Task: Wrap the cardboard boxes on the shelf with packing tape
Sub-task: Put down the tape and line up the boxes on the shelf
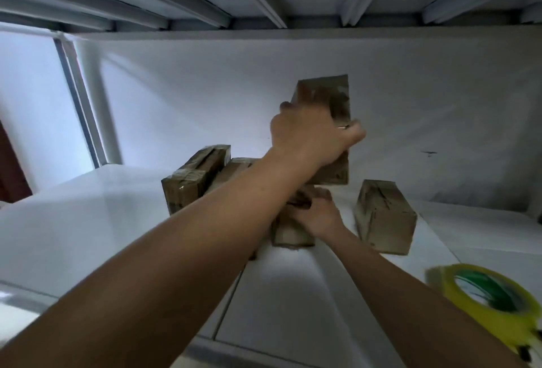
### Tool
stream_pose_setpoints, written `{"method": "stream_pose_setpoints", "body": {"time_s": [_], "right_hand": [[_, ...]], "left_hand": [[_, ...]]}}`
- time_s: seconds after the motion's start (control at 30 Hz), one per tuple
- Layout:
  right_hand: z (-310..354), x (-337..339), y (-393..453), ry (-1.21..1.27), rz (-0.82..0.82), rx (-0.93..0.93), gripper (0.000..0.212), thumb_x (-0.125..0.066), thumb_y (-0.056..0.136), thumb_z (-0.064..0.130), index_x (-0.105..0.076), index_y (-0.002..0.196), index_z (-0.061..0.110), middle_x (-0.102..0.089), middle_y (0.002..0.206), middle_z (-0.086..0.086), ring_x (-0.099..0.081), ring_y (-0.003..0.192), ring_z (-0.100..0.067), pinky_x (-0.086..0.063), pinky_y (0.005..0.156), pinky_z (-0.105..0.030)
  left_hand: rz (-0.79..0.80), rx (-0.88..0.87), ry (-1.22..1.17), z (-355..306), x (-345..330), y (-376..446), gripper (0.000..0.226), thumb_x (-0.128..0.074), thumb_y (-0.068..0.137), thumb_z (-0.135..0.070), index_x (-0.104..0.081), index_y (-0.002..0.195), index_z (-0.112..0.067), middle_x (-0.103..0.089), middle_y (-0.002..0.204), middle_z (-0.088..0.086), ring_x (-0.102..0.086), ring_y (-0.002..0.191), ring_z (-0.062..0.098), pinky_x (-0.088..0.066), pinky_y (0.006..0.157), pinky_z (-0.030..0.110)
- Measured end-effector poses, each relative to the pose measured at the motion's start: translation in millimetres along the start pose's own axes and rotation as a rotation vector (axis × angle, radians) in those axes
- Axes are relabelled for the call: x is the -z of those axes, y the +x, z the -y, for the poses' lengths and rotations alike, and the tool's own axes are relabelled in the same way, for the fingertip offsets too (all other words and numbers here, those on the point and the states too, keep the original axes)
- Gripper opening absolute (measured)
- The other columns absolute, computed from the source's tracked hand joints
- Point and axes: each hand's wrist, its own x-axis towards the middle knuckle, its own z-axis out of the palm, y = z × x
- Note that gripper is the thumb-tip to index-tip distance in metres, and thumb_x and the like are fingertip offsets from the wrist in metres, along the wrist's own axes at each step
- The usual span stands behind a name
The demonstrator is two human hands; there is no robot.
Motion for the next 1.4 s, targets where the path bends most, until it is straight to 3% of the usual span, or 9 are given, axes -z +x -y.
{"method": "stream_pose_setpoints", "body": {"time_s": [0.2, 0.27, 0.33, 0.53, 0.7, 0.83, 1.0, 1.17, 1.4], "right_hand": [[-24.2, 62.1, -21.4, -0.247, 0.189, 0.032, 0.055, -0.058, 0.089, 0.047, -0.046, 0.137, 0.024, -0.048, 0.127, 0.003, -0.046, 0.120, -0.021, -0.037, 0.092, -0.025], [-48.0, 90.8, -30.9, -0.392, 0.100, 0.030, 0.018, -0.054, 0.092, 0.039, -0.064, 0.100, 0.027, -0.060, 0.106, 0.000, -0.056, 0.102, -0.023, -0.042, 0.081, -0.027], [-68.1, 110.8, -37.6, -0.458, -0.073, 0.064, 0.015, -0.055, 0.090, 0.029, -0.064, 0.078, 0.031, -0.060, 0.092, -0.002, -0.056, 0.091, -0.024, -0.042, 0.074, -0.029], [-100.8, 125.5, -26.9, -0.332, -0.236, -0.176, 0.054, -0.048, 0.094, 0.045, -0.040, 0.142, 0.020, -0.037, 0.146, -0.013, -0.035, 0.132, -0.034, -0.033, 0.109, -0.044], [-109.7, 115.0, -12.5, -0.144, -0.100, -0.283, 0.065, -0.055, 0.085, 0.060, -0.038, 0.141, 0.031, -0.038, 0.142, -0.016, -0.048, 0.121, -0.036, -0.042, 0.101, -0.039], [-108.3, 112.2, -5.0, -0.108, -0.165, -0.261, 0.065, -0.066, 0.077, 0.058, -0.045, 0.132, 0.029, -0.052, 0.128, -0.012, -0.056, 0.106, -0.032, -0.044, 0.087, -0.033], [-102.5, 97.4, -7.4, 0.207, -0.160, -0.187, 0.044, -0.077, 0.075, 0.038, -0.060, 0.113, 0.024, -0.061, 0.121, -0.005, -0.059, 0.105, -0.023, -0.048, 0.095, -0.040], [-92.0, 89.0, -8.5, 0.204, -0.185, -0.209, 0.062, -0.072, 0.081, 0.038, -0.043, 0.133, 0.020, -0.055, 0.129, -0.009, -0.055, 0.113, -0.029, -0.045, 0.098, -0.044], [-83.0, 88.8, -13.1, 0.198, -0.168, -0.296, 0.083, -0.077, 0.077, 0.039, -0.031, 0.142, 0.015, -0.051, 0.133, -0.015, -0.053, 0.115, -0.033, -0.045, 0.098, -0.047]], "left_hand": [[0.121, 0.075, -0.161, -14.0, -47.0, -6.3, 0.060, -0.049, 0.080, -0.062, -0.049, 0.124, -0.021, -0.045, 0.117, 0.004, -0.054, 0.095, 0.028, -0.035, 0.070, 0.032], [0.131, 0.108, -0.179, -17.0, -65.2, -3.2, 0.062, -0.050, 0.079, -0.063, -0.049, 0.124, -0.021, -0.044, 0.117, 0.004, -0.054, 0.094, 0.027, -0.034, 0.070, 0.032], [0.156, 0.127, -0.144, -20.7, -84.1, -0.1, 0.065, -0.050, 0.078, -0.065, -0.049, 0.124, -0.020, -0.044, 0.121, 0.006, -0.052, 0.095, 0.027, -0.034, 0.071, 0.033], [0.333, 0.205, -0.021, -19.9, -143.8, -13.6, 0.085, -0.049, 0.078, -0.074, -0.036, 0.138, -0.015, -0.035, 0.142, 0.014, -0.040, 0.124, 0.036, -0.038, 0.095, 0.043], [0.594, 0.045, 0.267, 0.8, -176.6, -35.9, 0.095, -0.013, 0.082, -0.082, -0.012, 0.154, -0.019, -0.007, 0.161, 0.006, 0.009, 0.147, 0.027, 0.011, 0.110, 0.062], [0.385, 0.053, 0.144, 9.2, -159.1, -13.9, 0.073, -0.019, 0.091, -0.067, -0.035, 0.145, -0.021, -0.033, 0.153, 0.003, -0.011, 0.146, 0.023, 0.004, 0.110, 0.062], [0.086, 0.248, 0.249, 89.6, -108.1, 5.5, 0.058, -0.037, 0.092, -0.050, -0.042, 0.139, -0.016, -0.036, 0.150, 0.004, -0.013, 0.145, 0.025, 0.001, 0.111, 0.061], [0.283, 0.664, 0.545, 186.2, -59.5, -21.9, 0.081, -0.031, 0.089, -0.066, -0.019, 0.151, -0.015, -0.008, 0.159, 0.016, 0.002, 0.145, 0.042, 0.007, 0.106, 0.069], [0.360, 0.844, 0.162, 202.3, -43.8, -41.0, 0.058, -0.044, 0.090, -0.043, -0.034, 0.138, -0.013, -0.034, 0.136, 0.012, -0.029, 0.128, 0.035, -0.035, 0.093, 0.043]]}}
